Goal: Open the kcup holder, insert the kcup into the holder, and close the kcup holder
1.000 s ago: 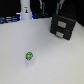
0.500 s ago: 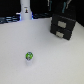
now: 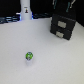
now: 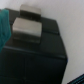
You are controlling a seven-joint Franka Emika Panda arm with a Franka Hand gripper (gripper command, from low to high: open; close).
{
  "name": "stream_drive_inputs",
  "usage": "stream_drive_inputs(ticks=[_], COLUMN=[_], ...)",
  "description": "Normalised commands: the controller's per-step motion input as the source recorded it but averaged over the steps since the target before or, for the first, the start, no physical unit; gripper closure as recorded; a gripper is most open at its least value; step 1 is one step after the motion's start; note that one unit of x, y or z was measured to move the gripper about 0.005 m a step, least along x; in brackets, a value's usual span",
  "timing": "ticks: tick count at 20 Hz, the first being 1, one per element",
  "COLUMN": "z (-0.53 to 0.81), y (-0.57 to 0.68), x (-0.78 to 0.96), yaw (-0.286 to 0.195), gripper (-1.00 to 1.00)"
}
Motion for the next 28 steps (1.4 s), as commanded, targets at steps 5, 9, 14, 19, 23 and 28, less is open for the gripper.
stream_drive_inputs(ticks=[5, 9, 14, 19, 23, 28], z=[-0.38, -0.44, -0.46, -0.47, -0.43, -0.33], y=[0.48, 0.31, 0.26, 0.07, 0.00, 0.01], x=[-0.16, -0.02, -0.02, -0.17, -0.29, -0.41], yaw=[-0.155, -0.098, -0.065, -0.009, 0.009, 0.019], gripper=[-1.00, -1.00, -1.00, -1.00, -1.00, -1.00])
